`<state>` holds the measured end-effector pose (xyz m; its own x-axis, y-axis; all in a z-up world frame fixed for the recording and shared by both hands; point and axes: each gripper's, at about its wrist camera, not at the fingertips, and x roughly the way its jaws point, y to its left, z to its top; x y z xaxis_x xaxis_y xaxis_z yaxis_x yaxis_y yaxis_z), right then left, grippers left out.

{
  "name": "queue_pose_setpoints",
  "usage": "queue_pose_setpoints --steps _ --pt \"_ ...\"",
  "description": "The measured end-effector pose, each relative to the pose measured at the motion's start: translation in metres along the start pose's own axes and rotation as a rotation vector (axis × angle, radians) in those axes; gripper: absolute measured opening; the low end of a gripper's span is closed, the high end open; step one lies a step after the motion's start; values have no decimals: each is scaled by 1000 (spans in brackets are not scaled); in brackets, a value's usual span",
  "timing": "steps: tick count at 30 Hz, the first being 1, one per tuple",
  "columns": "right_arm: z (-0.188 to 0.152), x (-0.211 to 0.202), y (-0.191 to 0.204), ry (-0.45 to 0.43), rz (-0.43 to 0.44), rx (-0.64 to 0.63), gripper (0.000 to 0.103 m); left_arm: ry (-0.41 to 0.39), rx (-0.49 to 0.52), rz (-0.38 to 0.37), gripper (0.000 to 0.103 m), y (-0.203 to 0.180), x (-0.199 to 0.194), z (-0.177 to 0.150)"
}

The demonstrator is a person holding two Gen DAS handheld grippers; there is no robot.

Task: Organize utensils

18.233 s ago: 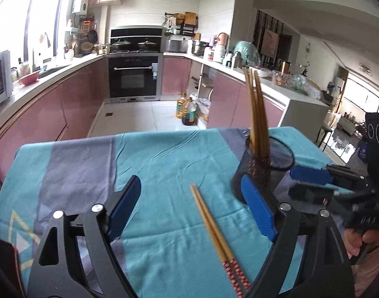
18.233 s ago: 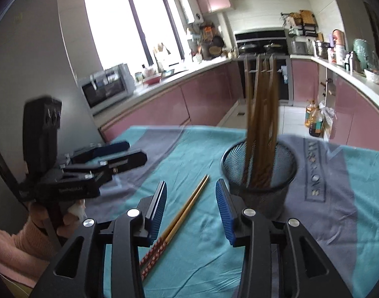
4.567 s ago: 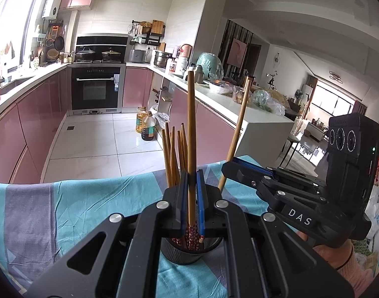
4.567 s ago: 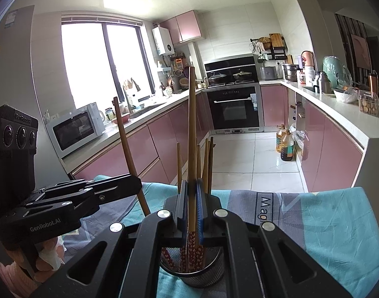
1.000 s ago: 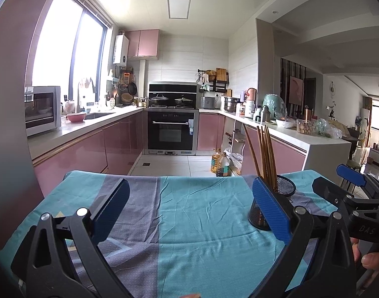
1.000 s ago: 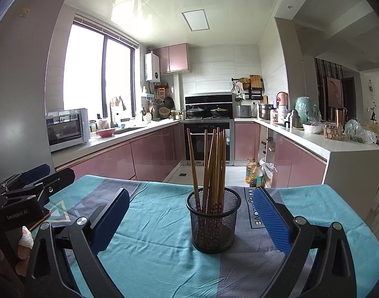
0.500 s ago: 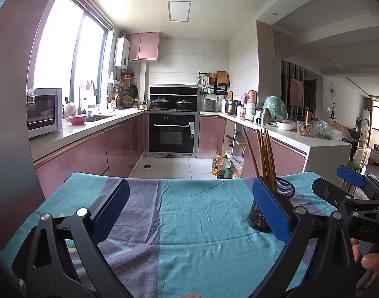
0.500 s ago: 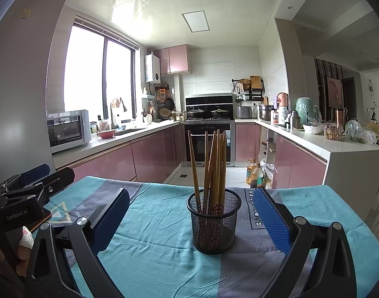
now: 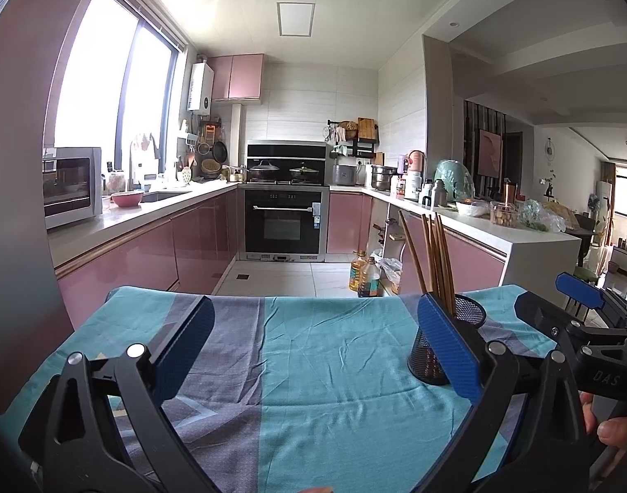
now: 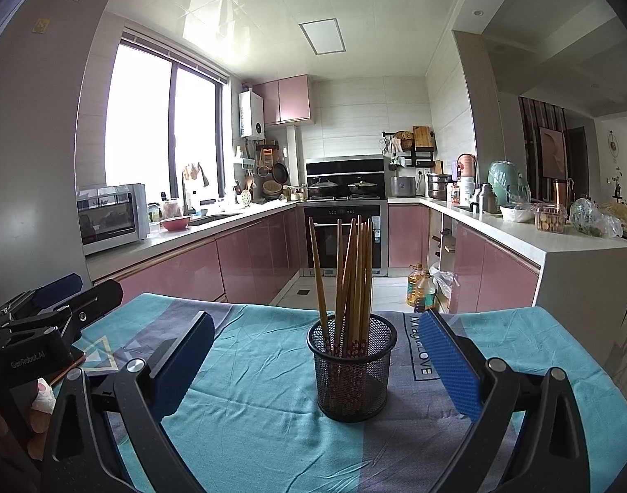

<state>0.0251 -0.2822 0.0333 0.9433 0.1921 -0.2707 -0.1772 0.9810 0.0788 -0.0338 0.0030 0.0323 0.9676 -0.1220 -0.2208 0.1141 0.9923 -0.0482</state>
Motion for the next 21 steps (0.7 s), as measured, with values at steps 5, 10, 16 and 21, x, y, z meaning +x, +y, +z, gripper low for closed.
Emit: queue_pose_setpoints --steps 5,10,16,21 --pt "1 0 0 0 -1 2 96 0 0 1 97 -1 0 0" --pt "1 0 0 0 0 1 96 -1 1 0 97 0 0 0" --pt "1 -1 0 -2 1 1 96 -1 1 1 97 0 0 0" --pt "3 -1 -1 -6 2 2 96 -3 0 0 97 -1 0 0"
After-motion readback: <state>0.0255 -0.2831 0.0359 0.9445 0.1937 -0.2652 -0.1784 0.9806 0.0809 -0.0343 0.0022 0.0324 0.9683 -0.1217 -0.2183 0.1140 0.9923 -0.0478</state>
